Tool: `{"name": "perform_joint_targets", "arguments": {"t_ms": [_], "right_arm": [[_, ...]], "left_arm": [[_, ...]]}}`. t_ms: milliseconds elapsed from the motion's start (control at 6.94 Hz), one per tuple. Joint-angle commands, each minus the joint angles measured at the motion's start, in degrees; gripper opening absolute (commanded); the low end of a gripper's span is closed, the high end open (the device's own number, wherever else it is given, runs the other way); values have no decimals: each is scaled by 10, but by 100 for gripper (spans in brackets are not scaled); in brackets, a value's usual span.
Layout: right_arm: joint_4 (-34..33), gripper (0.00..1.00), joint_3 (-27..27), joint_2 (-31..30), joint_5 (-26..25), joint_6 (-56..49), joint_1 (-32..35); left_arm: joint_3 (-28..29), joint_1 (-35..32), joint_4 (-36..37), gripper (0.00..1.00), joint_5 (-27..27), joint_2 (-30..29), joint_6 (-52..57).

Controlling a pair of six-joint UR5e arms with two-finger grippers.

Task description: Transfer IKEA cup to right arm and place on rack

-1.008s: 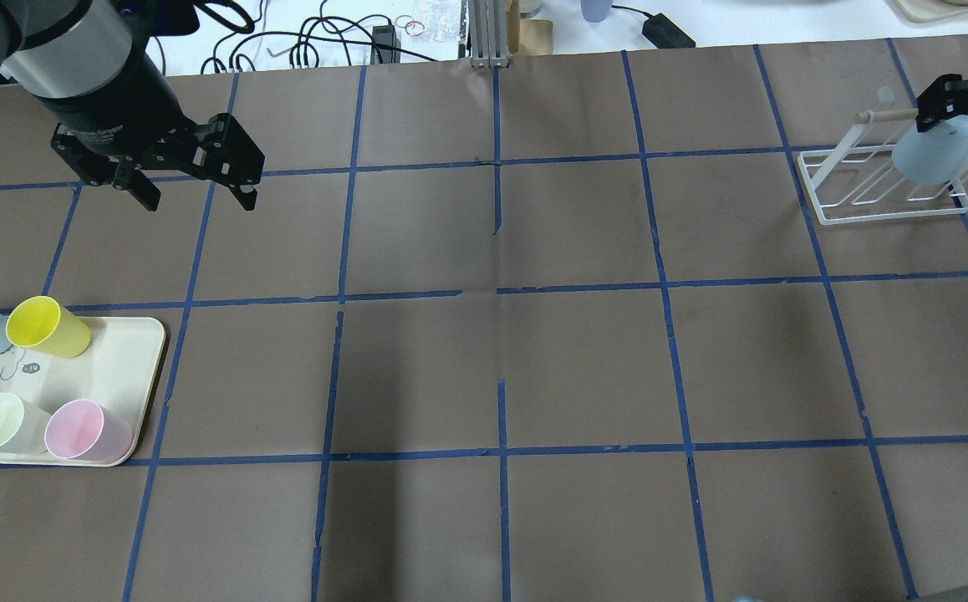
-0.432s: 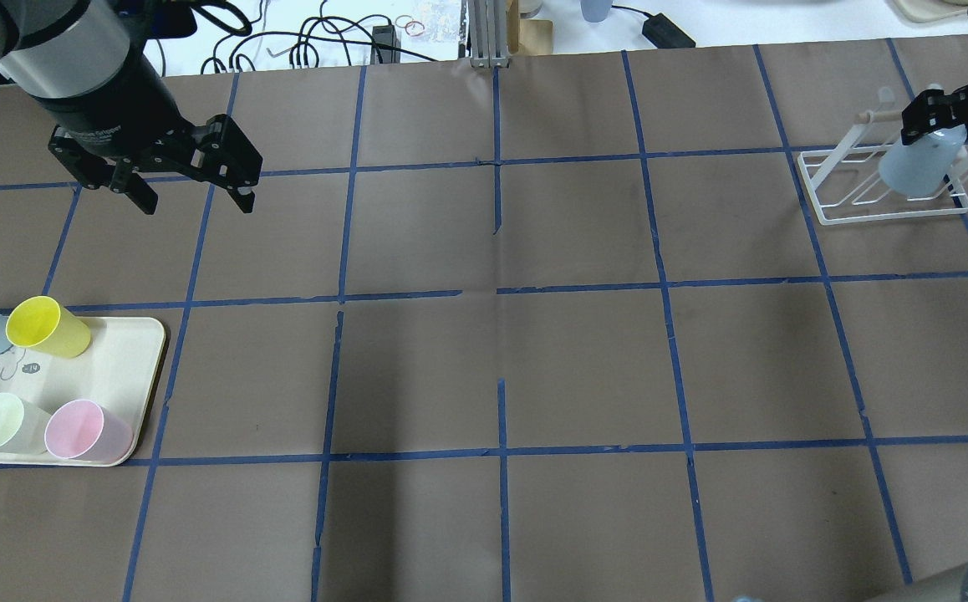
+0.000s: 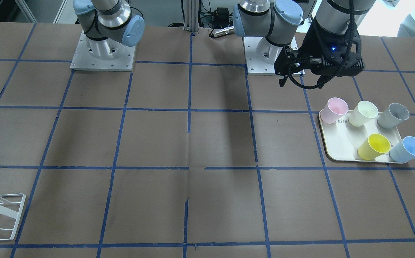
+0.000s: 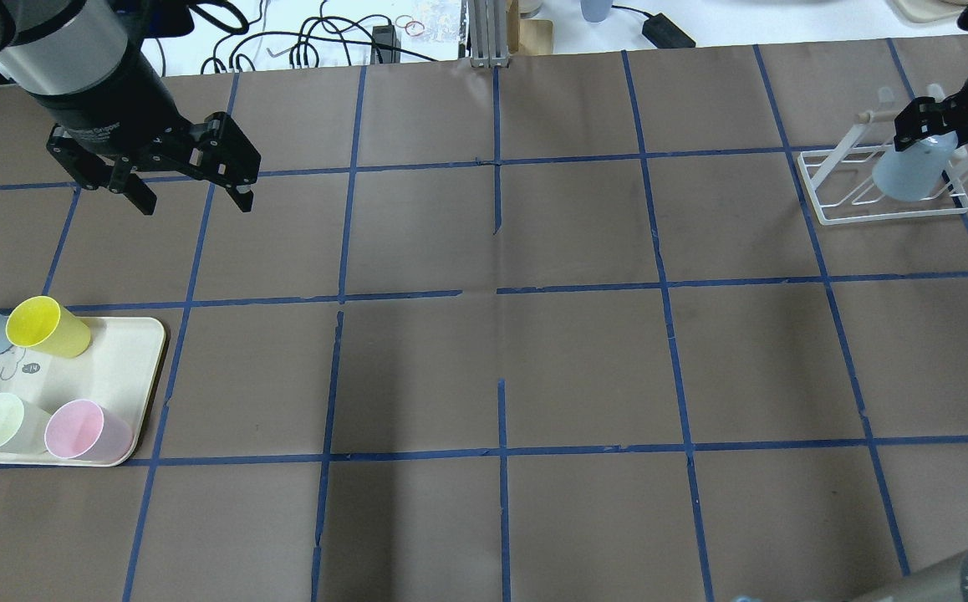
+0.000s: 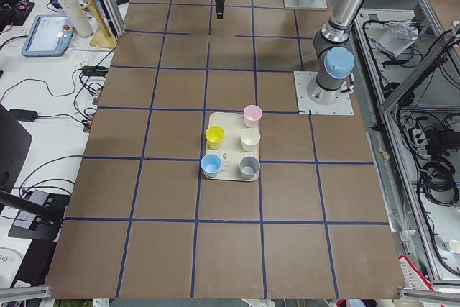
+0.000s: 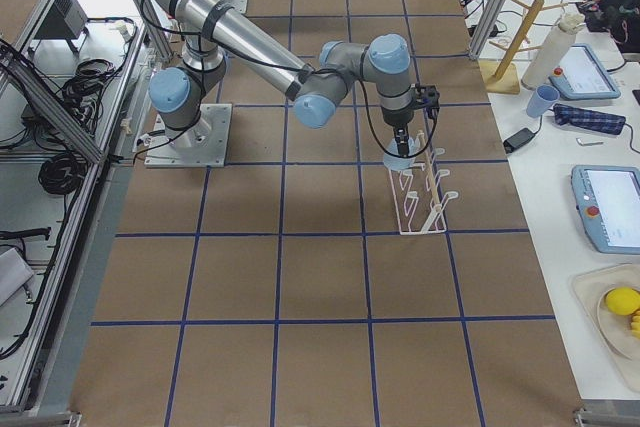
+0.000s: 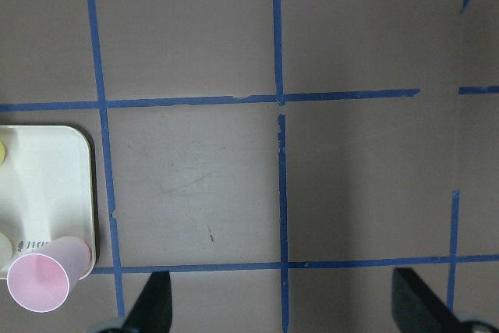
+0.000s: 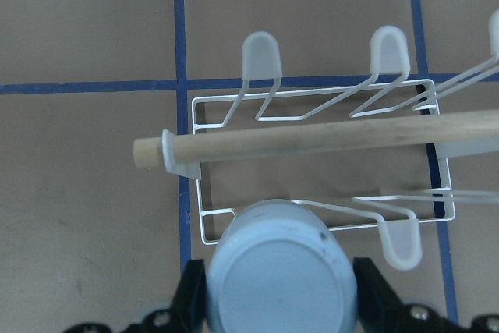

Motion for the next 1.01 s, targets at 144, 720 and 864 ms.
{"name": "perform_joint_targets", "arguments": {"t_ms": [144, 720, 864], "right_arm": [[-11, 18, 1, 17, -1, -1, 0], [-21, 58, 1, 35, -1, 4, 0], [-21, 100, 1, 36, -6, 0, 0]], "left_arm": [[2, 1, 5, 100, 1, -2, -7], [-1, 1, 3, 100, -5, 1, -7], [-1, 1, 3, 100, -5, 0, -7]]}}
